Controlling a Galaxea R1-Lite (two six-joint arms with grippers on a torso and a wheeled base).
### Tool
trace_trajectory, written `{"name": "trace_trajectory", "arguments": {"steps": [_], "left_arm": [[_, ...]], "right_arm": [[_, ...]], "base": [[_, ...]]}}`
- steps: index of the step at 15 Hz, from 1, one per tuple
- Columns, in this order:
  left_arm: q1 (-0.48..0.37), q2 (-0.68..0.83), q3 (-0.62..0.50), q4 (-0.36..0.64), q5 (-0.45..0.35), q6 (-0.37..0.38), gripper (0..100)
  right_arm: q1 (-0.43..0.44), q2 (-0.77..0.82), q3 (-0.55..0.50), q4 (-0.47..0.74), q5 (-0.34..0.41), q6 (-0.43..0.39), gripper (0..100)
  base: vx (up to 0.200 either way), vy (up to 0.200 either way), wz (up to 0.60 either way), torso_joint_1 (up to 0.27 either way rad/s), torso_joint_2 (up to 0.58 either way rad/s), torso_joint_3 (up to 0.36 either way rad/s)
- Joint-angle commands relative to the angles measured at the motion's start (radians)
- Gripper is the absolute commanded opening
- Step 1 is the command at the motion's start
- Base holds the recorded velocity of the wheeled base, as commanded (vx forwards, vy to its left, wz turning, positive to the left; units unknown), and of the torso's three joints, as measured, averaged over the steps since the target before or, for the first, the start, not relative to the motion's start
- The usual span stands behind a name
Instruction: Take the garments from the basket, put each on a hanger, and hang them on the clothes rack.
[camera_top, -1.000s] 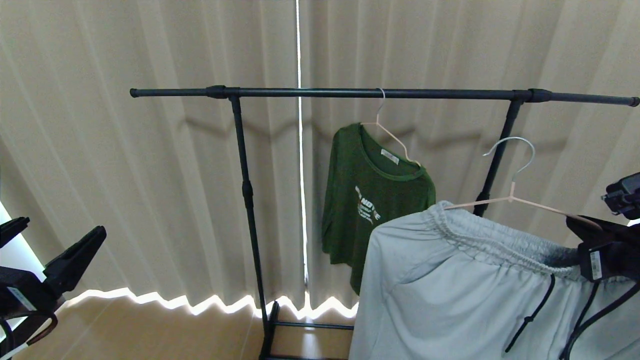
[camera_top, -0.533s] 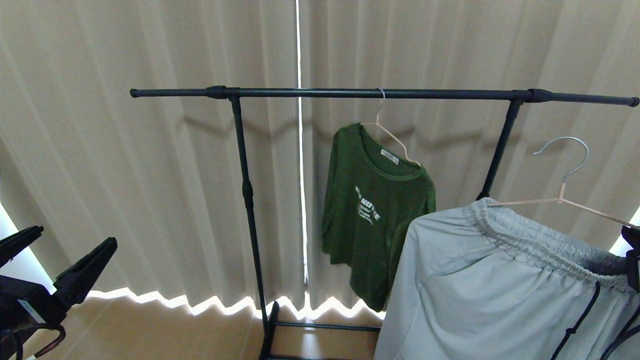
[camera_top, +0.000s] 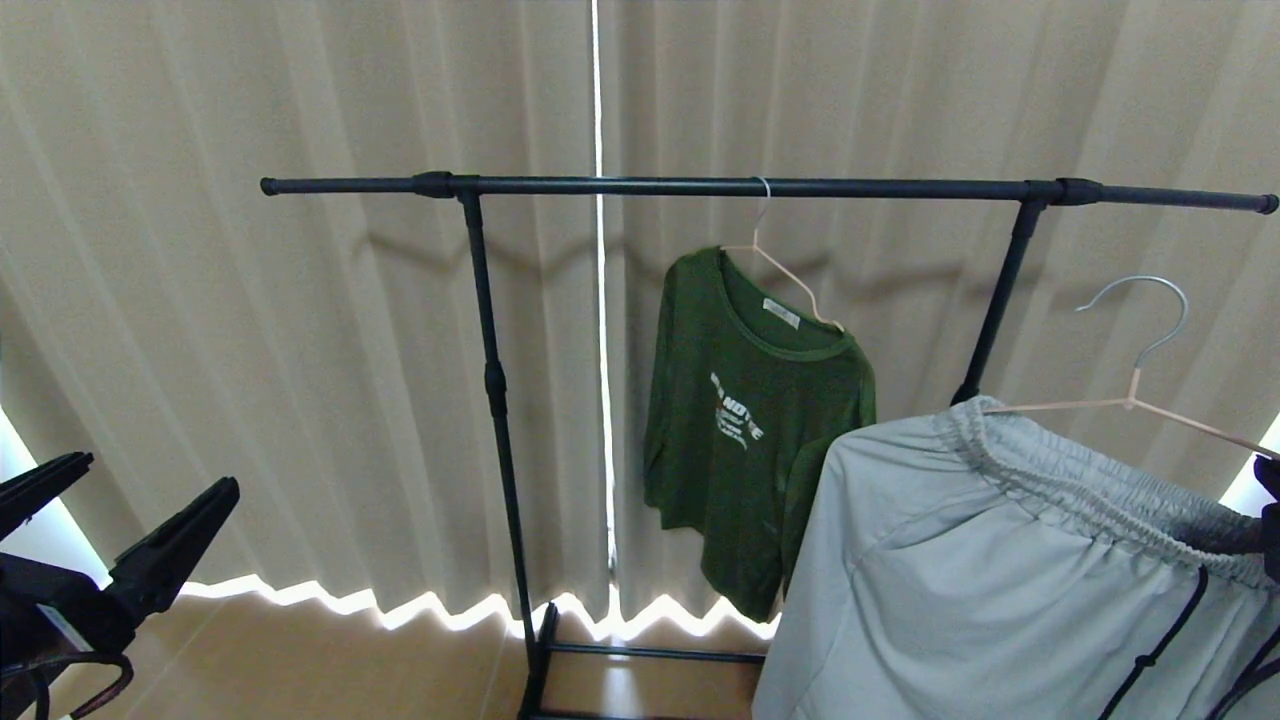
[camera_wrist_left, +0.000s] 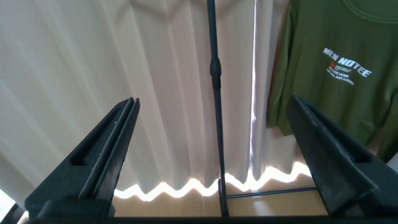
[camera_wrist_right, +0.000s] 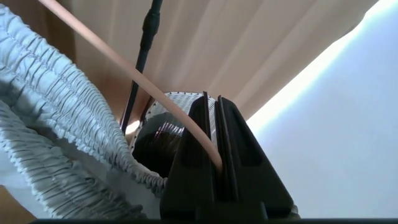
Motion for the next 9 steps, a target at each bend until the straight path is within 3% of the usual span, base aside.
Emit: {"name": "trace_trajectory", "arguments": {"steps": [1, 8, 9], "left_arm": [[-0.005, -0.002, 0.002, 0.001, 0.002, 0.001, 100], [-0.005, -0.014, 0.009, 0.001, 0.000, 0.001, 100], [-0.005, -0.020, 0.011, 0.001, 0.000, 0.000, 100]], "right_arm": [[0.000, 0.003, 0.010, -0.001, 0.000, 0.000, 0], [0.000, -0.003, 0.012, -0.001, 0.000, 0.000, 0], [0.000, -0.004, 0.010, -0.001, 0.000, 0.000, 0]], "base": [[0.000, -0.200, 0.00, -0.002, 0.01, -0.002], [0.000, -0.200, 0.00, 0.006, 0.00, 0.004], [0.000, 0.000, 0.00, 0.000, 0.00, 0.000]]}}
